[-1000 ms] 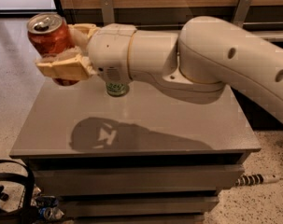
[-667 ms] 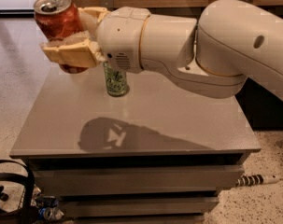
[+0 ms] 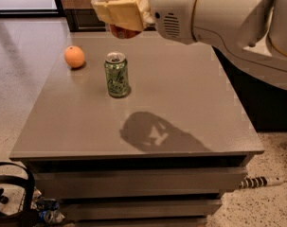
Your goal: Pick coke can
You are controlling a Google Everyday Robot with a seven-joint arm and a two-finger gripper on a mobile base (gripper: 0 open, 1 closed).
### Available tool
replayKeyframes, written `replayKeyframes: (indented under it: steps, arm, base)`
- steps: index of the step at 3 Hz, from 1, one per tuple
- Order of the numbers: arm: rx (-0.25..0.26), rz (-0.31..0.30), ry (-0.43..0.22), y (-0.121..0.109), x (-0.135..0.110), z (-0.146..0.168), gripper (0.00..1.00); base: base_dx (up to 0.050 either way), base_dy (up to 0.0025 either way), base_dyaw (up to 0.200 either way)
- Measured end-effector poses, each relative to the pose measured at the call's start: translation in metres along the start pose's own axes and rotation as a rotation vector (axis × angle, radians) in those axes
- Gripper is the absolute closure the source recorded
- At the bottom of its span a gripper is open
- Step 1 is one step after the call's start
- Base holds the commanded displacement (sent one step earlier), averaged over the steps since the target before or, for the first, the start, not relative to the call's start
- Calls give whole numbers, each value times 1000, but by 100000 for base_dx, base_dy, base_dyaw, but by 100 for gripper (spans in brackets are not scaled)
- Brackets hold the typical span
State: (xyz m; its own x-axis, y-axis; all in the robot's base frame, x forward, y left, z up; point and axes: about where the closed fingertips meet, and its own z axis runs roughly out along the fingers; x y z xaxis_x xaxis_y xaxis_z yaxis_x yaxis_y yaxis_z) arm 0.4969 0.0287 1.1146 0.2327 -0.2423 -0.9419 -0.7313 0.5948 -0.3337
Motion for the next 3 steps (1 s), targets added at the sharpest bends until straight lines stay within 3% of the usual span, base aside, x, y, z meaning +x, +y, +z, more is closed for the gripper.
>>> replayKeyframes:
  steps: [1,2,3]
  arm:
    - [112,-1,40,-34,1,-22,100]
    - [157,47,49,-55,24,-32,100]
    - [155,114,26,-63,62,-36,100]
  base:
    - [0,0,0]
    - [0,0,0]
    - [0,0,0]
